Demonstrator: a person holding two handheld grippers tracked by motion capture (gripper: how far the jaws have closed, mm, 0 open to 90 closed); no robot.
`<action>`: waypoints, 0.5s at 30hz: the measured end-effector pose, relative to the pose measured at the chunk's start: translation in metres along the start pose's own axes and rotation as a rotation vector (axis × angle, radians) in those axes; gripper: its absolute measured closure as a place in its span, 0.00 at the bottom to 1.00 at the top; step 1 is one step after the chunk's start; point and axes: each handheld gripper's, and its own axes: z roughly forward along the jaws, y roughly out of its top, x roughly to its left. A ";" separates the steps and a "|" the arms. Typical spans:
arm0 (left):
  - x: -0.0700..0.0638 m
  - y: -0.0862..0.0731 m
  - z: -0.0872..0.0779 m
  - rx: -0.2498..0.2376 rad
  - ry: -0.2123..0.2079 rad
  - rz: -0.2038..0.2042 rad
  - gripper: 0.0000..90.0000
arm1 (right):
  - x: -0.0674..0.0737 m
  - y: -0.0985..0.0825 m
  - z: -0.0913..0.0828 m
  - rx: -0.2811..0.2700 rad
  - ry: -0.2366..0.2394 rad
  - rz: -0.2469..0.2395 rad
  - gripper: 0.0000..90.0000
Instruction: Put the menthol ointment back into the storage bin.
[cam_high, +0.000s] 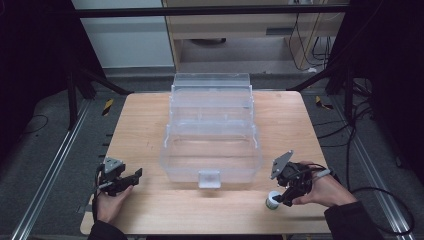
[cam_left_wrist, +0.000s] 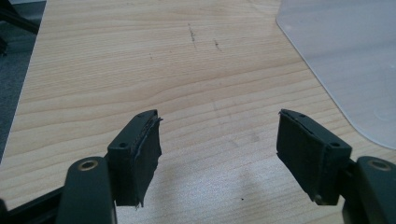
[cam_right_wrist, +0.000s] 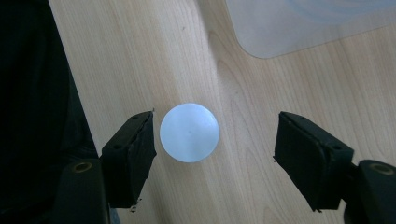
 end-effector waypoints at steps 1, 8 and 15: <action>0.000 0.000 0.000 0.000 0.000 0.000 0.33 | 0.000 0.000 0.000 0.000 0.000 0.000 0.32; 0.000 0.000 -0.001 -0.003 0.000 -0.002 0.33 | 0.003 0.001 0.006 0.030 0.021 -0.020 0.35; 0.000 0.000 -0.001 -0.003 0.000 0.001 0.33 | 0.005 0.001 0.012 0.057 0.033 -0.052 0.35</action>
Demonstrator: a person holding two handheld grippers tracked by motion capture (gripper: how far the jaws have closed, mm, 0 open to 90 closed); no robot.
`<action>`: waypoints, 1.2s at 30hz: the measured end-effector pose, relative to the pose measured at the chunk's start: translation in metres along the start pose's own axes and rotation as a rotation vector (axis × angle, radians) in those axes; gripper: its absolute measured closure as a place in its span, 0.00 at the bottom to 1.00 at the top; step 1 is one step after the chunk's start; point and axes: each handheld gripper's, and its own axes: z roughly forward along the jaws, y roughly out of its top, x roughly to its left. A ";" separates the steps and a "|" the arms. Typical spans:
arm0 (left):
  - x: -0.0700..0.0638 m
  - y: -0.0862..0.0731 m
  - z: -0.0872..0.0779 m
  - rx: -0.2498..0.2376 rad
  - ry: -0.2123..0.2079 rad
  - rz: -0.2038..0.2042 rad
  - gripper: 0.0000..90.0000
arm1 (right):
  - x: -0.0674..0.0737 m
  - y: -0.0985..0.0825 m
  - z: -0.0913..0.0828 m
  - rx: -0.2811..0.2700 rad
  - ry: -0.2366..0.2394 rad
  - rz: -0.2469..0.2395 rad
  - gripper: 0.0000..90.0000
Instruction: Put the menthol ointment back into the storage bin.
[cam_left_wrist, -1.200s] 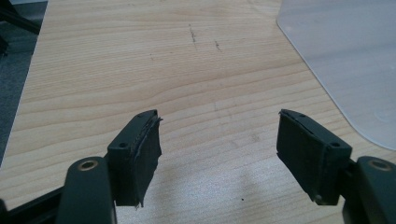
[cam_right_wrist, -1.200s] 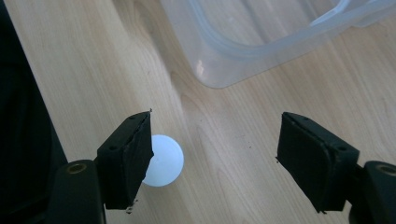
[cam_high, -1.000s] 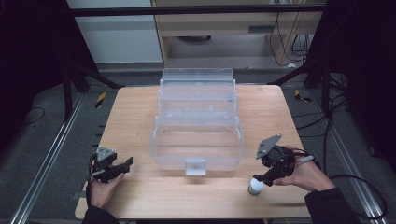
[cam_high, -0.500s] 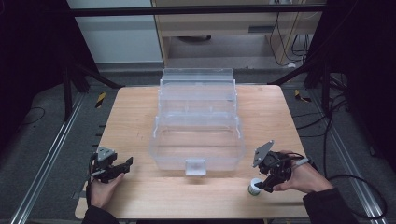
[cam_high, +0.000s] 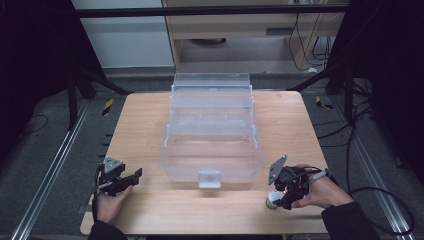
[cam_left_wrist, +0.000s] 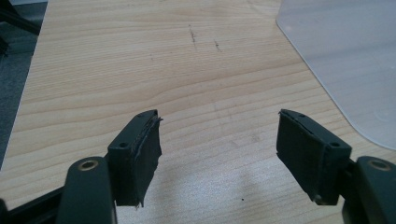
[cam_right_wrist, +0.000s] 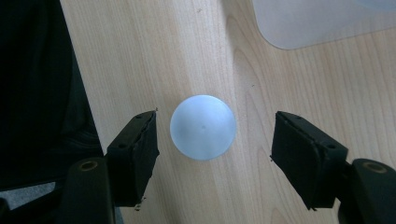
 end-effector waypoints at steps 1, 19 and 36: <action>0.000 0.000 0.000 0.001 0.000 -0.001 0.33 | 0.000 0.000 0.001 0.009 0.004 0.002 0.36; 0.000 0.000 0.000 0.001 0.000 -0.001 0.33 | 0.001 0.001 0.021 0.063 0.024 -0.021 0.38; 0.000 0.000 0.000 0.002 0.001 -0.001 0.33 | 0.000 0.005 0.030 0.104 0.035 -0.039 0.49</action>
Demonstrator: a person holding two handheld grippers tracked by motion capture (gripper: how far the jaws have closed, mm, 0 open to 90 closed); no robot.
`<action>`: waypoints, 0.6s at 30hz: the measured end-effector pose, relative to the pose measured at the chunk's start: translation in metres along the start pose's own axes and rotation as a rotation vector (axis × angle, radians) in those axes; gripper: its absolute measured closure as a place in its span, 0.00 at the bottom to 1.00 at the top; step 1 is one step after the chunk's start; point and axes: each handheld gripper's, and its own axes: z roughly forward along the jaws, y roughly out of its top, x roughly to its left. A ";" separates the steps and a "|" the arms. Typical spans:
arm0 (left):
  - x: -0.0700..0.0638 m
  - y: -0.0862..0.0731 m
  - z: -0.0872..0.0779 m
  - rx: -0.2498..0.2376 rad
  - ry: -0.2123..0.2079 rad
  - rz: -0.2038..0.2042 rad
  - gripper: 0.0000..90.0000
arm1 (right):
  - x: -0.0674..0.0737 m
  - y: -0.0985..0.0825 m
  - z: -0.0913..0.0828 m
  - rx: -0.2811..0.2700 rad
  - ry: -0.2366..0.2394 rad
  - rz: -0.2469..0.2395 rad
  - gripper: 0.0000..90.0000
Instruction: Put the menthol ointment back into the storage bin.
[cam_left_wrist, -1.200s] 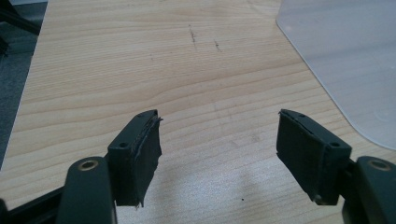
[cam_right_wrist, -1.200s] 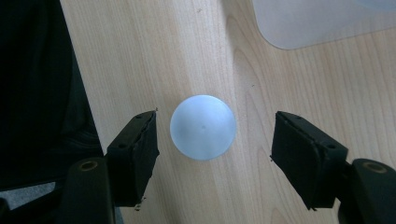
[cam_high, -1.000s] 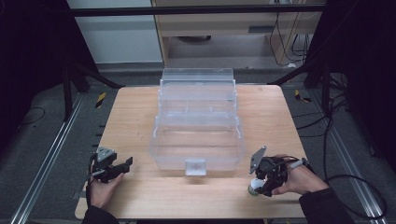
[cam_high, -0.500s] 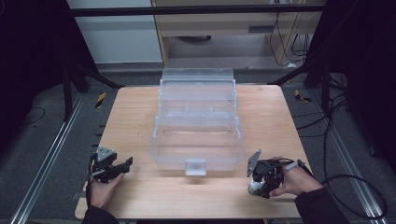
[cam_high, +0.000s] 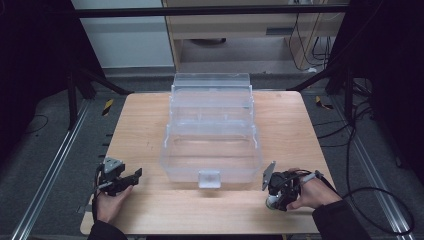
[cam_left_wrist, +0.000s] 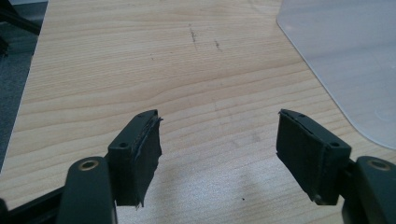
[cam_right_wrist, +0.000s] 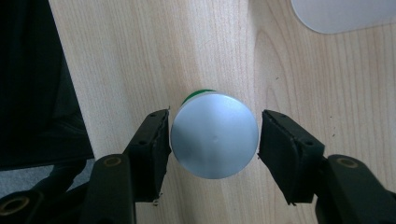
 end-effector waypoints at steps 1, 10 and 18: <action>0.000 0.000 0.000 0.000 0.000 0.000 0.34 | 0.000 0.000 0.000 0.010 0.005 0.003 0.50; 0.000 0.000 0.000 -0.002 0.002 -0.001 0.34 | 0.000 0.002 0.002 0.013 0.009 -0.001 0.53; 0.000 0.000 0.000 -0.002 0.003 -0.001 0.34 | -0.001 0.002 0.002 0.016 0.018 0.006 0.55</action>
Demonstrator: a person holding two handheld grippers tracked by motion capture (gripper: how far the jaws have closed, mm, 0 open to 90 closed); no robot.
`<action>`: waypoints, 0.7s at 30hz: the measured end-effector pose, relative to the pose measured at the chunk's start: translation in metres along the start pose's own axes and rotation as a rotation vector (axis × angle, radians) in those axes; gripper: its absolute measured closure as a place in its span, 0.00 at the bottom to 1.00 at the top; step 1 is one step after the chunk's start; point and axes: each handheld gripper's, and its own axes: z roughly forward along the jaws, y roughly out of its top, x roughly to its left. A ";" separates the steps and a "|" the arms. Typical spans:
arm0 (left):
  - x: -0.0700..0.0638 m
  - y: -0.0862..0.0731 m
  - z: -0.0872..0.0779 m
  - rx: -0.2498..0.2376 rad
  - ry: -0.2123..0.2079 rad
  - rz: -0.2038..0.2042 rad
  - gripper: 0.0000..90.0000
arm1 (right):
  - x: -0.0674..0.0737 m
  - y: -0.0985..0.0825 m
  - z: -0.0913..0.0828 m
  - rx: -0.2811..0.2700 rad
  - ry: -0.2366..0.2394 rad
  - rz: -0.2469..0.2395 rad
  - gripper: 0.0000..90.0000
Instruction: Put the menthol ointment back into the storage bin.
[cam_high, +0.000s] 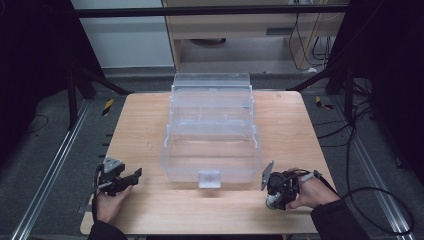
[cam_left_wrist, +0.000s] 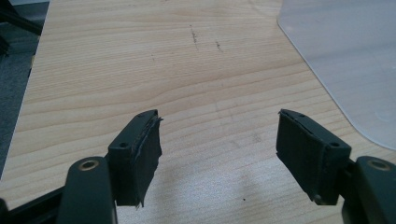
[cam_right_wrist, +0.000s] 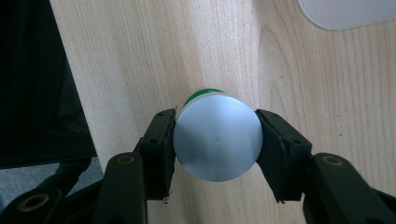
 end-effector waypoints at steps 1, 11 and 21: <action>0.000 0.000 0.000 0.001 0.000 0.000 0.34 | 0.000 0.000 0.000 0.004 0.001 0.013 0.56; 0.001 0.000 0.001 0.009 0.001 -0.003 0.33 | -0.002 0.001 -0.006 0.001 -0.011 0.034 0.56; 0.000 0.000 0.001 0.007 0.002 0.000 0.33 | -0.006 0.005 -0.031 -0.042 -0.027 0.051 0.56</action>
